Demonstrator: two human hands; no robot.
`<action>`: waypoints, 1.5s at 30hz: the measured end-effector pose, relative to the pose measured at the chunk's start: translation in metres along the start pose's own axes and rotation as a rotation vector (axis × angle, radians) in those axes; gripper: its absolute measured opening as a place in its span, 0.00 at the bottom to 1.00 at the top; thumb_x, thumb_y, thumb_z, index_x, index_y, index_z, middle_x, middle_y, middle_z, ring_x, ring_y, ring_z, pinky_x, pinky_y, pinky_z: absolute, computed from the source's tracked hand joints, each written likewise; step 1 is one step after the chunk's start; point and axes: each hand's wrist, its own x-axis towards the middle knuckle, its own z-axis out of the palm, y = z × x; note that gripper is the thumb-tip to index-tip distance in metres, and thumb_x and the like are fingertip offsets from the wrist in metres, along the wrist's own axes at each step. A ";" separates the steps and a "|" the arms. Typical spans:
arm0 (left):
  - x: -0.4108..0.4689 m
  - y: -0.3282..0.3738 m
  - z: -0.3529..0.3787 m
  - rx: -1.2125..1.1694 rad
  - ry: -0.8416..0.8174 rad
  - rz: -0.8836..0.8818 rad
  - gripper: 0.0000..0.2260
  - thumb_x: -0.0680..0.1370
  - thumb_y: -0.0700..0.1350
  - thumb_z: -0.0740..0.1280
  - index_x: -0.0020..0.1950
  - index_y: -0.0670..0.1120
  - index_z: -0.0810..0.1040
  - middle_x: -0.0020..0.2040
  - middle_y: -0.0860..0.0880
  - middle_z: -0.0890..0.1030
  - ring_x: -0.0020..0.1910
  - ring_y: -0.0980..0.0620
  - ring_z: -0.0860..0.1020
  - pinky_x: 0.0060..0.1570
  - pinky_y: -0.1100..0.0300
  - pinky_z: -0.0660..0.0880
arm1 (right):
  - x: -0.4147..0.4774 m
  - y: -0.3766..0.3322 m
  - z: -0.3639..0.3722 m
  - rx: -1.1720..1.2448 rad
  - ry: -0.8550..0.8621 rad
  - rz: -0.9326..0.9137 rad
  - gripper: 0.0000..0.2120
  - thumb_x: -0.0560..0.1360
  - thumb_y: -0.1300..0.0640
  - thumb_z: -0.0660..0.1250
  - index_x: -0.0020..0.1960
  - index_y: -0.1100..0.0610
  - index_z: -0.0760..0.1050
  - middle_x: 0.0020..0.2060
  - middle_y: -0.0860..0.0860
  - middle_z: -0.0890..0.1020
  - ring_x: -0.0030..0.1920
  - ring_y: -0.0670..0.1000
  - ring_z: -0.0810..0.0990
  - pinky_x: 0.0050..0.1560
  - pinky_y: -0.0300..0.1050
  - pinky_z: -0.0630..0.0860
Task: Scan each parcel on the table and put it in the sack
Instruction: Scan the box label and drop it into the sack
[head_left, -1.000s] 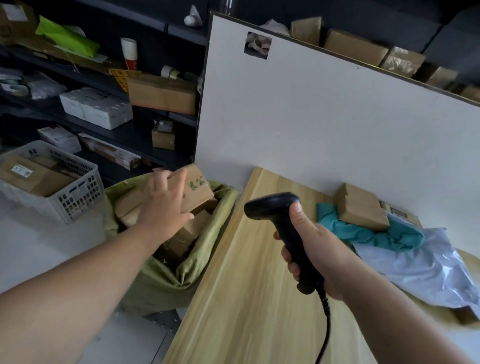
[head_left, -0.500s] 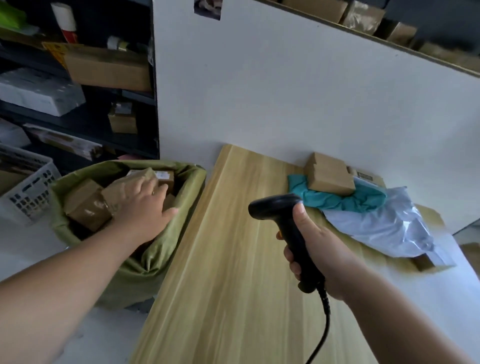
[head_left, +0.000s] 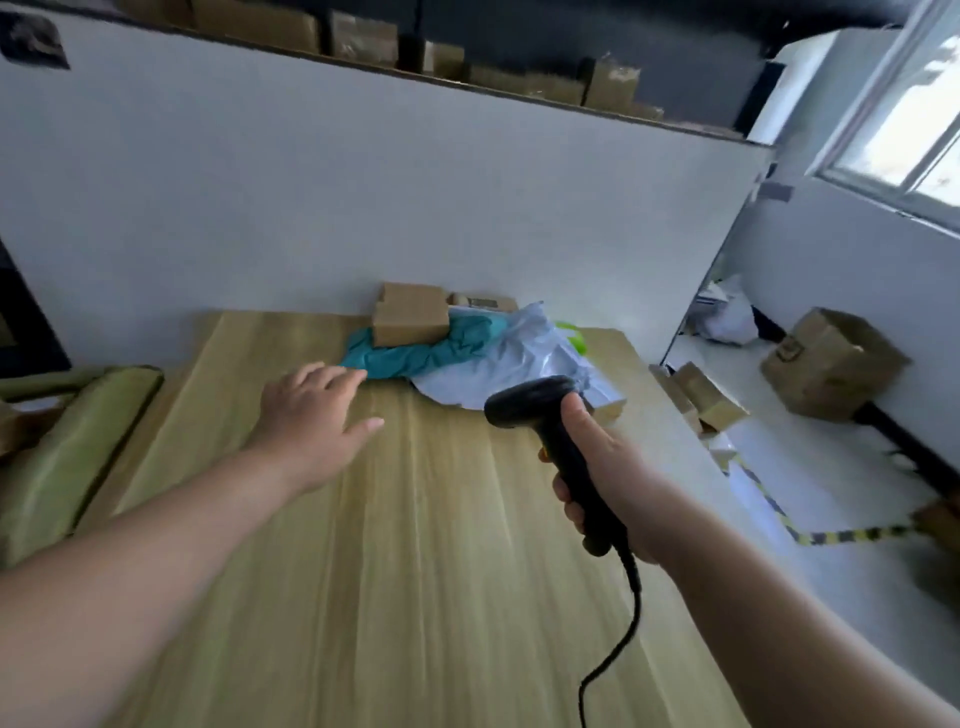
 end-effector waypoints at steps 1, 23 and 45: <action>0.001 0.027 0.003 -0.001 -0.008 0.020 0.29 0.76 0.60 0.63 0.73 0.48 0.67 0.71 0.47 0.70 0.71 0.45 0.64 0.67 0.51 0.61 | -0.006 0.007 -0.026 0.004 0.024 -0.003 0.36 0.72 0.25 0.57 0.51 0.59 0.76 0.26 0.50 0.76 0.23 0.51 0.71 0.24 0.40 0.67; 0.126 0.314 0.067 -0.390 -0.356 -0.138 0.27 0.78 0.59 0.60 0.72 0.46 0.64 0.65 0.45 0.73 0.59 0.45 0.74 0.53 0.54 0.72 | 0.076 0.026 -0.285 -0.003 0.403 -0.045 0.05 0.73 0.61 0.69 0.48 0.59 0.74 0.31 0.54 0.78 0.24 0.51 0.74 0.21 0.39 0.69; 0.267 0.346 0.276 -1.017 -0.436 -0.925 0.23 0.80 0.55 0.60 0.74 0.53 0.62 0.69 0.48 0.68 0.67 0.45 0.67 0.68 0.51 0.63 | 0.378 0.122 -0.250 0.221 0.212 0.083 0.09 0.73 0.55 0.70 0.51 0.58 0.77 0.36 0.55 0.75 0.35 0.53 0.74 0.34 0.48 0.72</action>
